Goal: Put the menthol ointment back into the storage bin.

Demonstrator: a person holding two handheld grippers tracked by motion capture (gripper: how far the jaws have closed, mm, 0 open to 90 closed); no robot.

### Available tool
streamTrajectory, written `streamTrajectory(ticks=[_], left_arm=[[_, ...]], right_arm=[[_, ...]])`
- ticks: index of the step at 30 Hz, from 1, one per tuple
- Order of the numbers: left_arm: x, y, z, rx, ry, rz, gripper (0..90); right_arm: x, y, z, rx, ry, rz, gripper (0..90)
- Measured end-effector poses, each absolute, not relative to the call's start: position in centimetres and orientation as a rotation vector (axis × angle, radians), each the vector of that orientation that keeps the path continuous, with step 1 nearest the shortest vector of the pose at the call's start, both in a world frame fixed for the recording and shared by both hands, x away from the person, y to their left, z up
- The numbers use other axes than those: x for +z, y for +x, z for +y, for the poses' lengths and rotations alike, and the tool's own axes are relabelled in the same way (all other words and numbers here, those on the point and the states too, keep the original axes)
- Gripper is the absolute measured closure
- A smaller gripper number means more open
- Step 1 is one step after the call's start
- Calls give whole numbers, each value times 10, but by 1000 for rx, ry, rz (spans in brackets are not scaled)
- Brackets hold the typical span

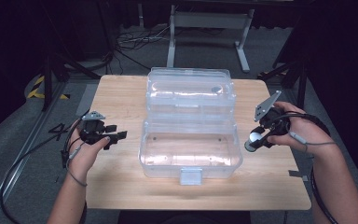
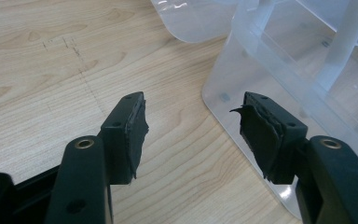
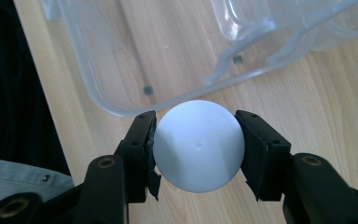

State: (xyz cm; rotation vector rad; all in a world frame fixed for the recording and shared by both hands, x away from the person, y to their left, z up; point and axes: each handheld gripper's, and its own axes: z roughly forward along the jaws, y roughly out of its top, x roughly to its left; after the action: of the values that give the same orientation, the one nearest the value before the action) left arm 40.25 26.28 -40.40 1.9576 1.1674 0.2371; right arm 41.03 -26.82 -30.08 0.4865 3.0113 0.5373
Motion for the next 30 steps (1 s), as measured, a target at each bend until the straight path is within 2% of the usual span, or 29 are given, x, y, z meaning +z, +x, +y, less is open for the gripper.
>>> streamTrajectory(ticks=[18,30], left_arm=[[-404,402,263,239,1959,1164,416],[-403,402,263,238,1958,1166,416]], right_arm=[[-293,403,-232,561,300,3051,507],[-301,405,-218,565,219,3069,506]])
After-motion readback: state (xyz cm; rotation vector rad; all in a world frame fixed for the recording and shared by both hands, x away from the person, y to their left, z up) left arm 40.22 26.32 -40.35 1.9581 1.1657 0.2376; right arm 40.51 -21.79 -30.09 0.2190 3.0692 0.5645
